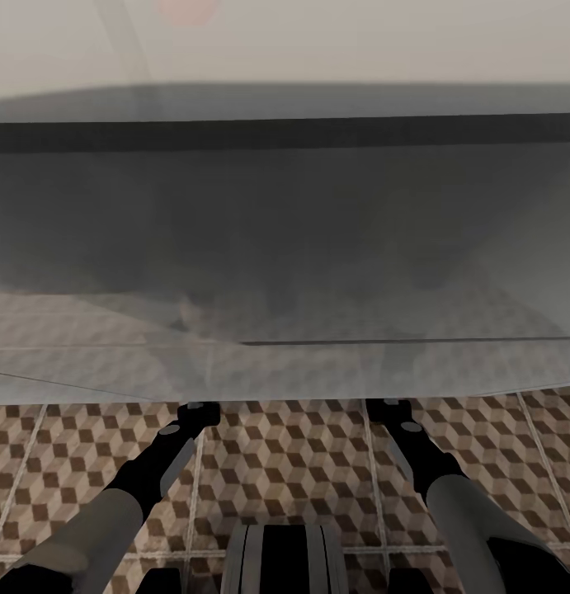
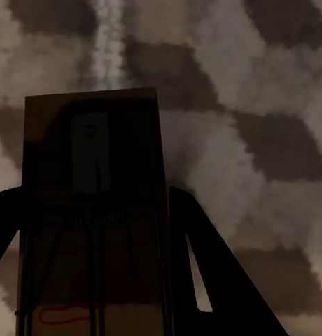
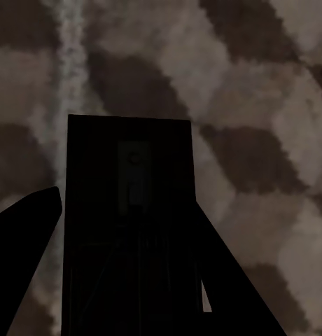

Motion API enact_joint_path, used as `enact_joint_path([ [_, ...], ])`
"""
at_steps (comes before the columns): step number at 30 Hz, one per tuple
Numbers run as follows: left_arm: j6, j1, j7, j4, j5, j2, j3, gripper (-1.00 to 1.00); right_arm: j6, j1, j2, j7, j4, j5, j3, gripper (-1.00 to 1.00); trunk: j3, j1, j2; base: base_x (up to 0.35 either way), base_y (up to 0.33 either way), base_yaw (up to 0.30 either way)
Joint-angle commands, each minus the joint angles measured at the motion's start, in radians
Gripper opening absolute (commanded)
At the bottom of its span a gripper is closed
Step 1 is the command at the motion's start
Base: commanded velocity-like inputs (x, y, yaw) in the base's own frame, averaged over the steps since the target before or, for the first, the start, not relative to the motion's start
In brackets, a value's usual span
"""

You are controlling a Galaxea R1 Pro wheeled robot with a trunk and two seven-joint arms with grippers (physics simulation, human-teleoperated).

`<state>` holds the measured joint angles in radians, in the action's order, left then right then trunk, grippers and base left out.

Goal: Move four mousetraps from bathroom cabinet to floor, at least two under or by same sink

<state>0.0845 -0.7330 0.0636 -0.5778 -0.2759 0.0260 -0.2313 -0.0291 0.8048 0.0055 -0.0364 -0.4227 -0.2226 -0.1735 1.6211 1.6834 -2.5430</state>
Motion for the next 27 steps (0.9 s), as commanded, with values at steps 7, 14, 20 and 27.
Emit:
enact_joint_path([
  [7, 0.004, 0.000, 0.007, -0.002, -0.006, 0.002, -0.008, -1.00, -0.003, 0.001, 0.001, 0.001, 0.001, -0.008, -0.004, 1.00, 0.000, 0.000, 0.000, 0.000, 0.000, 0.000],
  [14, 0.004, 0.000, 0.007, -0.002, -0.006, 0.002, -0.008, -1.00, -0.003, 0.001, 0.001, 0.001, 0.001, -0.008, -0.004, 1.00, 0.000, 0.000, 0.000, 0.000, 0.000, 0.000],
  [20, 0.004, 0.000, 0.007, -0.002, -0.006, 0.002, -0.008, -1.00, -0.003, 0.001, 0.001, 0.001, 0.001, -0.008, -0.004, 1.00, 0.000, 0.000, 0.000, 0.000, 0.000, 0.000],
  [27, 0.004, 0.000, 0.007, -0.002, -0.006, 0.002, -0.008, -1.00, -0.003, 0.001, 0.001, 0.001, 0.001, -0.008, -0.004, 1.00, 0.000, 0.000, 0.000, 0.000, 0.000, 0.000],
])
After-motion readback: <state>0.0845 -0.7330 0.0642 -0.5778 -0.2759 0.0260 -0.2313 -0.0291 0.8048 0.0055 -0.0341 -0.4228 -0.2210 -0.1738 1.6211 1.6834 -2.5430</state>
